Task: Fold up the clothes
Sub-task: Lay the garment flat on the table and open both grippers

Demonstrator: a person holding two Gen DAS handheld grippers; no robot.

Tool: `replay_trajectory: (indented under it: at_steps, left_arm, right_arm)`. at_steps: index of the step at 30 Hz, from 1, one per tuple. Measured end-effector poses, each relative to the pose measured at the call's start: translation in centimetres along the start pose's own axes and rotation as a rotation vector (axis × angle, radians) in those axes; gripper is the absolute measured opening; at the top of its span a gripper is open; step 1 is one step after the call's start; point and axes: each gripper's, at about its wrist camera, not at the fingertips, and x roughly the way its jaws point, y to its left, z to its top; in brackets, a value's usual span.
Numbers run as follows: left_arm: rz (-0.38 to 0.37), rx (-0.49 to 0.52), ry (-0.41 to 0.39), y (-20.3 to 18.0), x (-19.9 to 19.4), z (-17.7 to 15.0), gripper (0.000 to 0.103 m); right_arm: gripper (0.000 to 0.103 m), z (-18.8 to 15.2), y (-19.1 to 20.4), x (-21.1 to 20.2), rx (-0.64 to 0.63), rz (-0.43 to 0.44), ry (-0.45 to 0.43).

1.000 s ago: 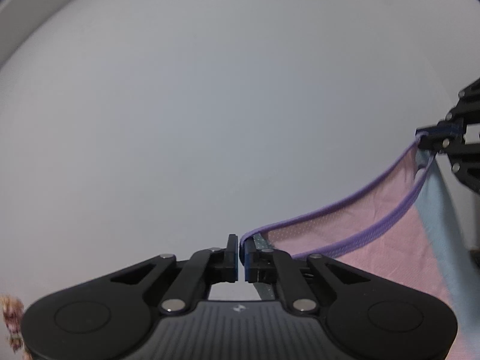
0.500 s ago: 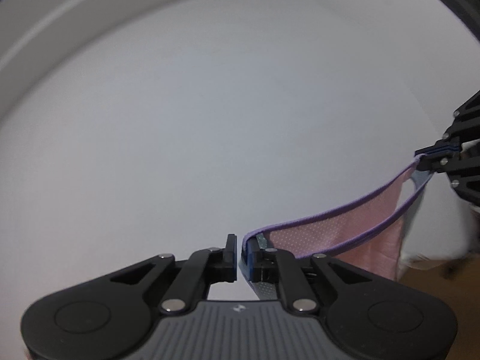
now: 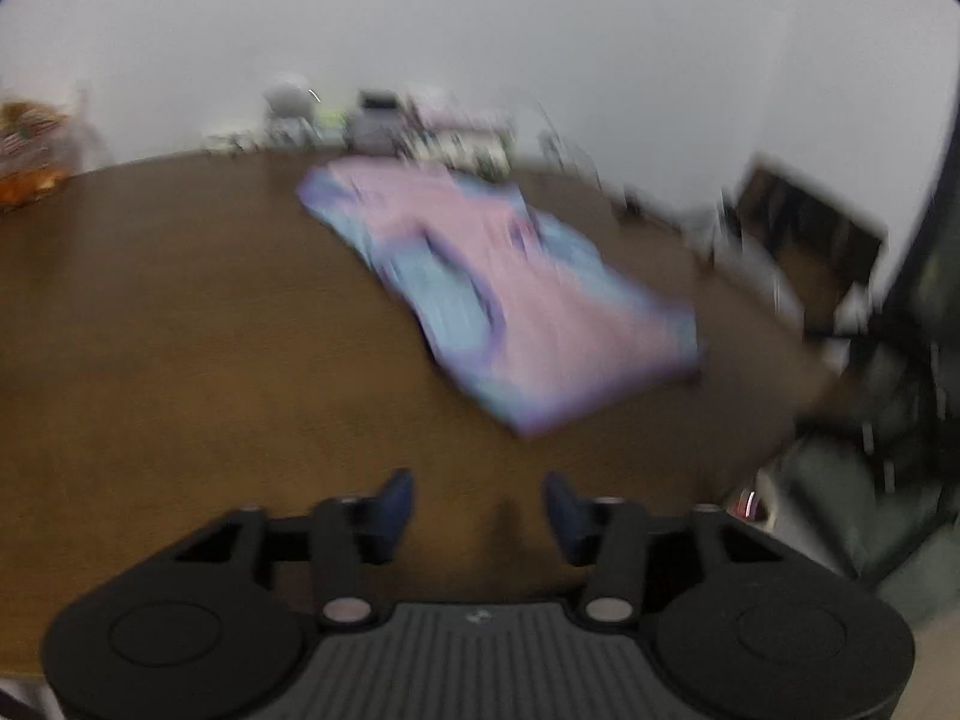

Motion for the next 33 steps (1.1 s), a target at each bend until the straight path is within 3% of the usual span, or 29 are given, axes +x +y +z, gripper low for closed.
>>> replay_trajectory:
  at_steps: [1, 4, 8, 9, 11, 13, 15, 17, 18, 20, 22, 25, 29, 33]
  left_arm:
    - [0.007, -0.024, -0.024, 0.2, 0.2, 1.2, 0.068]
    - [0.023, -0.064, -0.036, -0.8, 0.9, 3.4, 0.068]
    - [0.175, -0.064, 0.008, -1.5, 5.8, 4.8, 0.068]
    - [0.222, -0.06, 0.017, -1.7, 6.8, 4.8, 0.068]
    - [0.247, -0.04, 0.014, -1.8, 7.2, 4.4, 0.068]
    - [0.265, -0.015, 0.015, -2.2, 8.1, 4.7, 0.066]
    - [0.277, -0.001, 0.007, -2.3, 9.0, 5.1, 0.053]
    - [0.291, 0.006, 0.022, -2.4, 10.3, 5.7, 0.026]
    - [0.3, 0.005, 0.044, -2.3, 11.2, 6.0, 0.02]
    - [0.31, -0.01, 0.047, -1.9, 12.0, 6.5, 0.009]
    - [0.313, -0.029, 0.037, -1.3, 12.3, 6.6, 0.003]
    - [0.304, -0.032, 0.022, -0.7, 11.6, 5.9, 0.001]
    - [0.329, -0.025, 0.019, -0.5, 9.3, 4.2, 0.001]
    - [0.265, -0.059, 0.032, -0.3, 6.1, 2.2, 0.006]
  right_arm:
    - [0.071, 0.6, -1.5, 1.0, 0.034, -0.002, -0.007]
    - [0.071, 0.8, -4.4, 4.0, 0.179, -0.082, 0.0]
    - [0.058, 1.4, -9.3, 8.5, 0.39, -0.143, 0.061]
    - [0.055, 1.5, -10.4, 9.8, 0.415, -0.165, 0.092]
    - [0.043, 1.9, -11.6, 12.1, 0.419, -0.208, 0.138]
    - [0.042, 2.2, -12.3, 14.1, 0.408, -0.216, 0.162]
    - [0.041, 2.7, -12.6, 15.1, 0.398, -0.199, 0.163]
    - [0.038, 3.3, -13.0, 15.9, 0.397, -0.179, 0.161]
    - [0.037, 3.5, -13.4, 16.6, 0.403, -0.17, 0.16]
    - [0.02, 3.8, -14.0, 17.6, 0.421, -0.161, 0.173]
    - [0.014, 3.6, -14.3, 18.3, 0.446, -0.165, 0.18]
    - [0.004, 3.6, -13.9, 17.8, 0.467, -0.185, 0.188]
    - [0.003, 2.9, -13.2, 15.6, 0.519, -0.2, 0.216]
    - [0.003, 2.1, -10.9, 12.5, 0.538, -0.2, 0.227]
